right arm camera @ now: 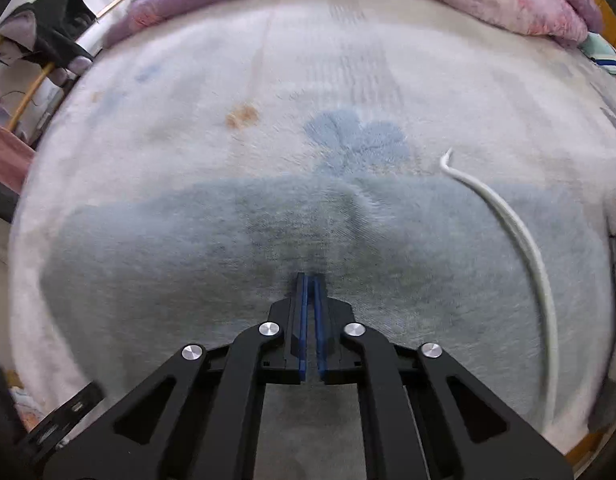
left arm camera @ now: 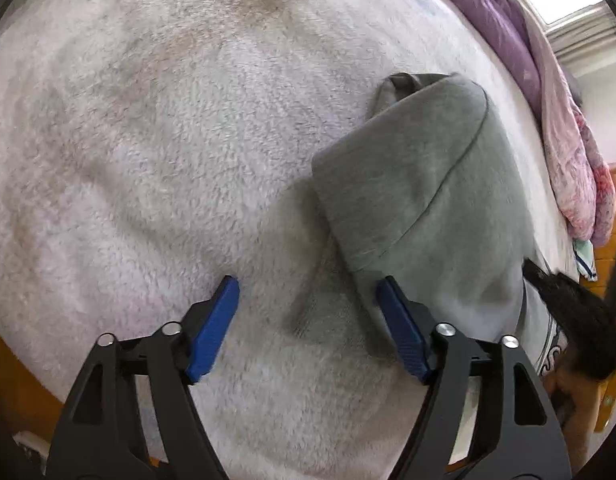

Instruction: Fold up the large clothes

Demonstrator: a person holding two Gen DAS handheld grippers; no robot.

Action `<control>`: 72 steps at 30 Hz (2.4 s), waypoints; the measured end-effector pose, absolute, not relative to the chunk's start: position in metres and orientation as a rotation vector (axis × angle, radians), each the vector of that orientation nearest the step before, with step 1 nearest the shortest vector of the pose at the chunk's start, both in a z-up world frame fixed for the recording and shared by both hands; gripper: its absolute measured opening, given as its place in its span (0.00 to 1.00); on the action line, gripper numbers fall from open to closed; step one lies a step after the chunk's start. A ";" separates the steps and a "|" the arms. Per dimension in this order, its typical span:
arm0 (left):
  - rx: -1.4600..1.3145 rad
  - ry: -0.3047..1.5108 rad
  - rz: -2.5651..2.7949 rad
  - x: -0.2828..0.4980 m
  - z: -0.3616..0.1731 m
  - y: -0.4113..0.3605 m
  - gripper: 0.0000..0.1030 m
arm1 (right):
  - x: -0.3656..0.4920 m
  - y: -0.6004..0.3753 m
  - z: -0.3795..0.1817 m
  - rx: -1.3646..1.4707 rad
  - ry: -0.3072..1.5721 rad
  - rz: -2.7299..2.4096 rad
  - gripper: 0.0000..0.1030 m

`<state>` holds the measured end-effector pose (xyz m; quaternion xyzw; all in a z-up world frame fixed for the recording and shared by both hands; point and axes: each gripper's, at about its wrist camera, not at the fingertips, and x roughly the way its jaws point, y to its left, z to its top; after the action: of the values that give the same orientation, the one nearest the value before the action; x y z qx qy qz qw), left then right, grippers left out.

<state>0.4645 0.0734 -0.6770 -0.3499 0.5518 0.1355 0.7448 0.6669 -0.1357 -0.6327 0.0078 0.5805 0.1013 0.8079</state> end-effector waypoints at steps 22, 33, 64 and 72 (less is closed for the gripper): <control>-1.195 1.032 0.119 0.430 -0.689 0.075 0.73 | 0.598 -0.154 -0.658 0.160 1.386 0.278 0.00; -1.144 1.048 0.173 0.449 -0.688 0.081 0.78 | 0.596 -0.160 -0.657 0.185 1.385 0.281 0.00; -1.061 1.066 0.101 0.469 -0.622 0.071 0.11 | 0.502 -0.048 -0.587 -0.126 0.968 0.785 0.57; -1.067 1.050 0.081 0.477 -0.612 0.066 0.11 | 0.520 -0.010 -0.599 -0.184 0.892 0.775 0.42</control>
<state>0.4767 0.0664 -0.6117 -0.4847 0.4772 0.0369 0.7321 0.5203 -0.0104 -0.5990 -0.0867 0.4199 0.3650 0.8264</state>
